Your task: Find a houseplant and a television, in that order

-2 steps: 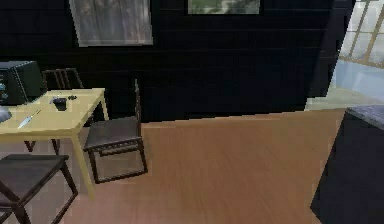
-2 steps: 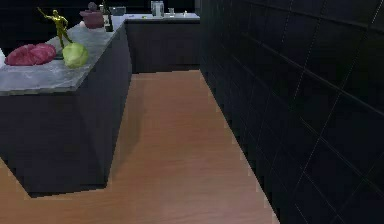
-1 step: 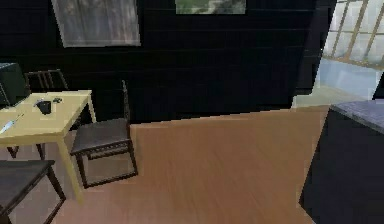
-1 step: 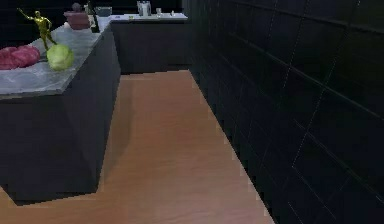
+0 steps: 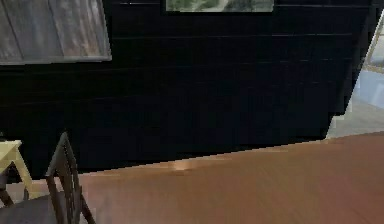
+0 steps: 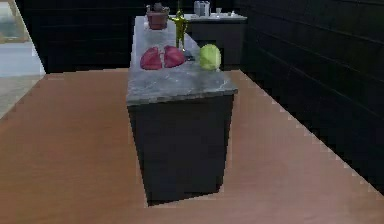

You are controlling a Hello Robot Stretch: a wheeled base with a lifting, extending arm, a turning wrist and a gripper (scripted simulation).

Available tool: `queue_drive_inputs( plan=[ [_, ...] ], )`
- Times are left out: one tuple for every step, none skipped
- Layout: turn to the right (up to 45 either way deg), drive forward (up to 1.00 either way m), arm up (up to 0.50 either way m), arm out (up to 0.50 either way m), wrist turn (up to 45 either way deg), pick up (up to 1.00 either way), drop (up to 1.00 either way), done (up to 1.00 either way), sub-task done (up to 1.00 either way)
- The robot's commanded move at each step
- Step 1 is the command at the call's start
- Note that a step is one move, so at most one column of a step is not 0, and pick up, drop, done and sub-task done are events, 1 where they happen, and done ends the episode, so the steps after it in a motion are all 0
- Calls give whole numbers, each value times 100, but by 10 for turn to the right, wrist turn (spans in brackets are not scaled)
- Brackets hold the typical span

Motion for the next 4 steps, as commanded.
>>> queue_drive_inputs(
  plan=[
    [0,35,0,0,0,0,0,0,0],
    [450,0,0,0,0,0,0,0,0],
    [60,0,0,0,0,0,0,0,0],
    [0,60,0,0,0,0,0,0,0]
  ],
)
